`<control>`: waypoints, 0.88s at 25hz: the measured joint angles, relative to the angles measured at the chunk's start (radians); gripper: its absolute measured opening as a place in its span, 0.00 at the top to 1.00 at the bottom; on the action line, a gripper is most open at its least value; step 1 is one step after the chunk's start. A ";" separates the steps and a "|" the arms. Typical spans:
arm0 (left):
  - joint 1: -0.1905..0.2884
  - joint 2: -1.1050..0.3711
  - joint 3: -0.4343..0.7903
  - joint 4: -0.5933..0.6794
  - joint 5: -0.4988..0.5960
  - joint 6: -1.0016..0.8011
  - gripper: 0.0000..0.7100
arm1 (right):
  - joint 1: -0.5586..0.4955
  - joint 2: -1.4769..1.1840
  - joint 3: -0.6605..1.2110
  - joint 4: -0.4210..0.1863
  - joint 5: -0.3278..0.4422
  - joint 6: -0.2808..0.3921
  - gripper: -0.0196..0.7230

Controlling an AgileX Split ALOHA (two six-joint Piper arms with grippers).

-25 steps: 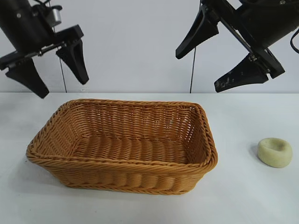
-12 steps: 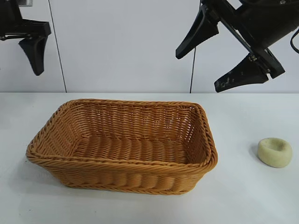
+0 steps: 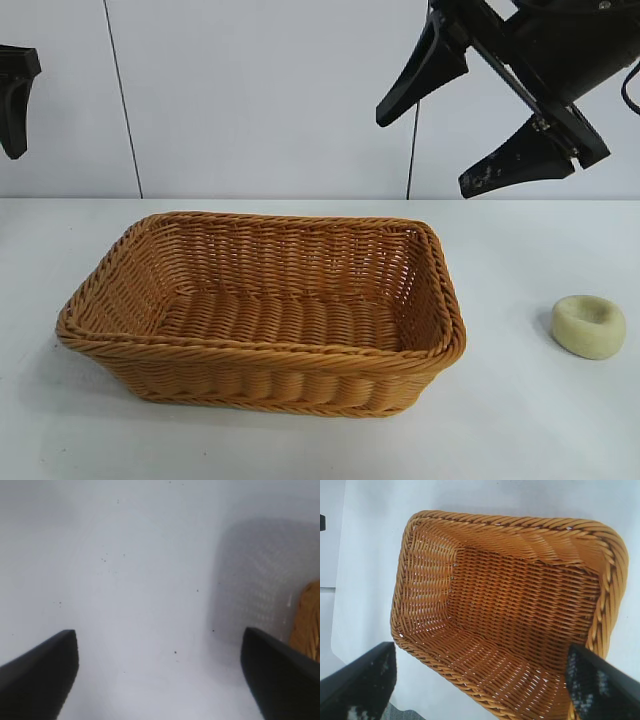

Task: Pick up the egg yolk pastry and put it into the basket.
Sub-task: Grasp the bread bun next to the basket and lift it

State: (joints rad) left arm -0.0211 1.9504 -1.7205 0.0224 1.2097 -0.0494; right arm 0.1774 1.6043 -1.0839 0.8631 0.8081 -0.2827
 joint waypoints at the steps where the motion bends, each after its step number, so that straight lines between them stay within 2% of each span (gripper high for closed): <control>1: 0.000 -0.011 0.009 -0.001 -0.001 0.000 0.10 | 0.000 0.000 0.000 -0.001 0.000 0.000 0.09; 5: 0.000 -0.116 0.089 0.007 -0.001 0.001 0.10 | 0.000 0.000 0.000 -0.001 0.000 0.000 0.09; 9: 0.000 -0.289 0.249 0.018 0.000 0.010 0.10 | 0.000 0.000 0.000 -0.001 0.001 0.000 0.09; 22: 0.000 -1.040 0.805 0.028 0.004 0.018 0.10 | 0.000 0.000 0.000 -0.002 0.001 0.000 0.09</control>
State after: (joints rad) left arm -0.0211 0.9099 -0.9152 0.0504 1.2141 -0.0312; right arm 0.1774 1.6043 -1.0839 0.8613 0.8091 -0.2827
